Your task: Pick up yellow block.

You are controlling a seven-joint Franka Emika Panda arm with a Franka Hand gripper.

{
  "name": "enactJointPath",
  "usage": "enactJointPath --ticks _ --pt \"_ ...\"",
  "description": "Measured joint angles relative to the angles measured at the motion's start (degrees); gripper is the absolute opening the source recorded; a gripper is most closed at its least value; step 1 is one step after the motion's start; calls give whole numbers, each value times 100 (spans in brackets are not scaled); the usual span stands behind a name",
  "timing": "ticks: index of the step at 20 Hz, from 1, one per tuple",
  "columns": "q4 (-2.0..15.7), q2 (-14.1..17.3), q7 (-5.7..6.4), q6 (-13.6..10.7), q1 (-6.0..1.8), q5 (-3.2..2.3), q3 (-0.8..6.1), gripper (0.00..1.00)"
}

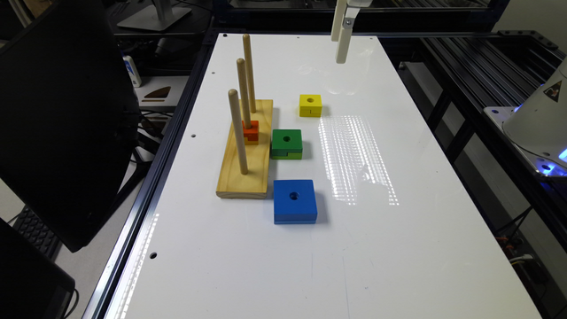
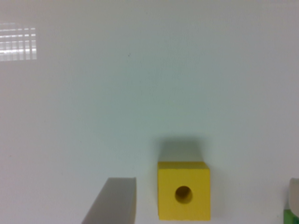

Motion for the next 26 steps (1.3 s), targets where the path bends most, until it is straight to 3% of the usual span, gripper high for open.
enactJointPath --ticks 6,9,16,26 --pt "77 36 -4 0 -11 0 0 100" --pt "174 214 -24 27 -37 0 0 100" --pt "258 931 -39 650 -44 0 2 100" --pt "330 1049 -45 665 -45 0 4 100"
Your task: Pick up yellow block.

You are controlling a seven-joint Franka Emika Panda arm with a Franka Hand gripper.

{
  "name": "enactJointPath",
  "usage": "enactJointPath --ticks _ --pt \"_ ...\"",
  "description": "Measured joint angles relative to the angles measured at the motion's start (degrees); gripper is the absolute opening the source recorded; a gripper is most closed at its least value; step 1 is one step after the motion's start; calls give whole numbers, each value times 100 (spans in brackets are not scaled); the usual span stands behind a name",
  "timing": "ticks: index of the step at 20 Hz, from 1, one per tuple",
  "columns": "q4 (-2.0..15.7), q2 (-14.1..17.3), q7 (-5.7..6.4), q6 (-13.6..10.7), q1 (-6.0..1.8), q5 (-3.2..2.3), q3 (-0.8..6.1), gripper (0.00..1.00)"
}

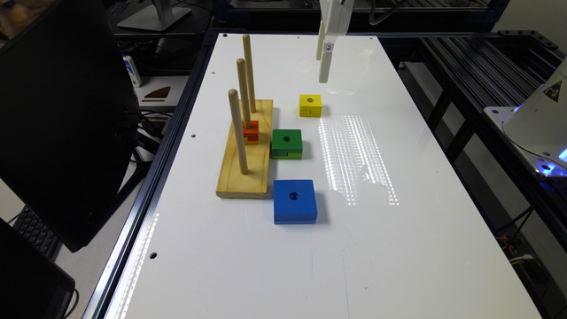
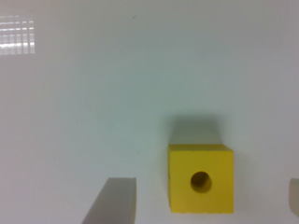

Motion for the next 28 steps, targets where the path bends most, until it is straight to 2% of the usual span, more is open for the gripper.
enactJointPath --ticks 2,7,16,22,28 --pt "1 136 0 88 0 0 1 100" --pt "23 593 -1 521 0 0 5 100" --pt "69 720 -1 557 0 0 8 100" --pt "74 996 -2 837 0 0 10 100" --pt "157 1043 -2 859 1 0 43 100"
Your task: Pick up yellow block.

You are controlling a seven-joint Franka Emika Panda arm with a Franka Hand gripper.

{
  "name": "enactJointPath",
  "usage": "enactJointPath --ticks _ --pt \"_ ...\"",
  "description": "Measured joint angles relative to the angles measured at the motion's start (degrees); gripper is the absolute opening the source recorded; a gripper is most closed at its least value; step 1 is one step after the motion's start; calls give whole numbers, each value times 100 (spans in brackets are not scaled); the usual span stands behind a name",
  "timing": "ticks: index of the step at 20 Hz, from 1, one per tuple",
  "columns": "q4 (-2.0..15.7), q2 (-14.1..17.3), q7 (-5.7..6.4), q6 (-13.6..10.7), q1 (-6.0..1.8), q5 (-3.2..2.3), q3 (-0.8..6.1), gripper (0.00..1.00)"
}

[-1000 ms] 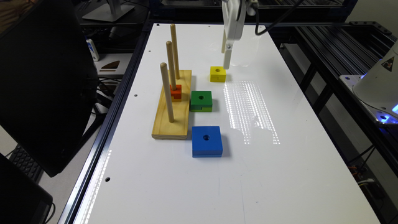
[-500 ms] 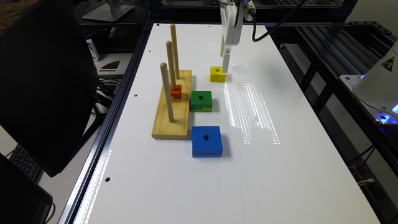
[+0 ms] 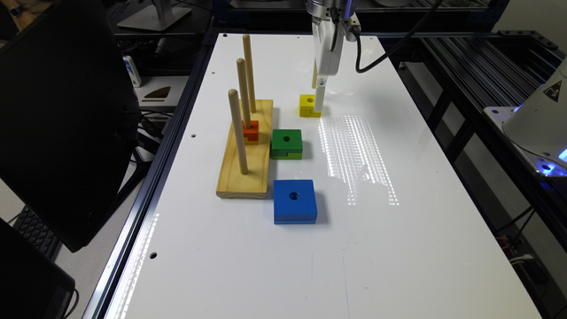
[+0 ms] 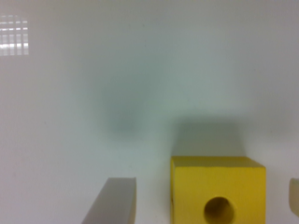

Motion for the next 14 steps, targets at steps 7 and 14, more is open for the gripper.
enactJointPath --ticks 7,14 --pt "33 13 0 0 0 0 19 100" --pt "71 18 0 0 0 0 37 100"
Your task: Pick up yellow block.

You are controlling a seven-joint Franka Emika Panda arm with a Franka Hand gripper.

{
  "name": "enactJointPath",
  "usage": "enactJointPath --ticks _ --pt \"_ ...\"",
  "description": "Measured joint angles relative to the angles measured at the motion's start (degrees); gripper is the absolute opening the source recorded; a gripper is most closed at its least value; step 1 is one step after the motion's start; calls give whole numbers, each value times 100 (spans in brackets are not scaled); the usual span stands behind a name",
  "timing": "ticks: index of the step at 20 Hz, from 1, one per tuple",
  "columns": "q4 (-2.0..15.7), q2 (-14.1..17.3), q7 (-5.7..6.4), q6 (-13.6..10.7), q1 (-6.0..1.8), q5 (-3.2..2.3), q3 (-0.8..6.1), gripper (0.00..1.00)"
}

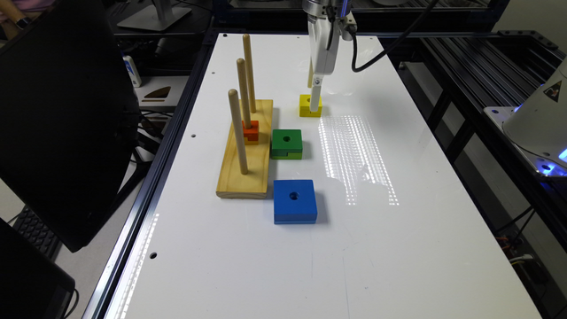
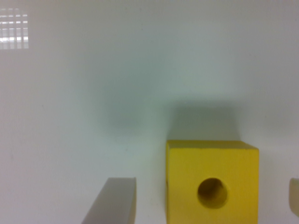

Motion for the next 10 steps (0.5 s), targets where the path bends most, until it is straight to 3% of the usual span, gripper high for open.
enactJointPath --ticks 4,7,10 --pt "36 222 0 124 0 0 2 100" --pt "167 520 0 277 0 0 3 100" --pt "326 687 0 281 0 0 3 100"
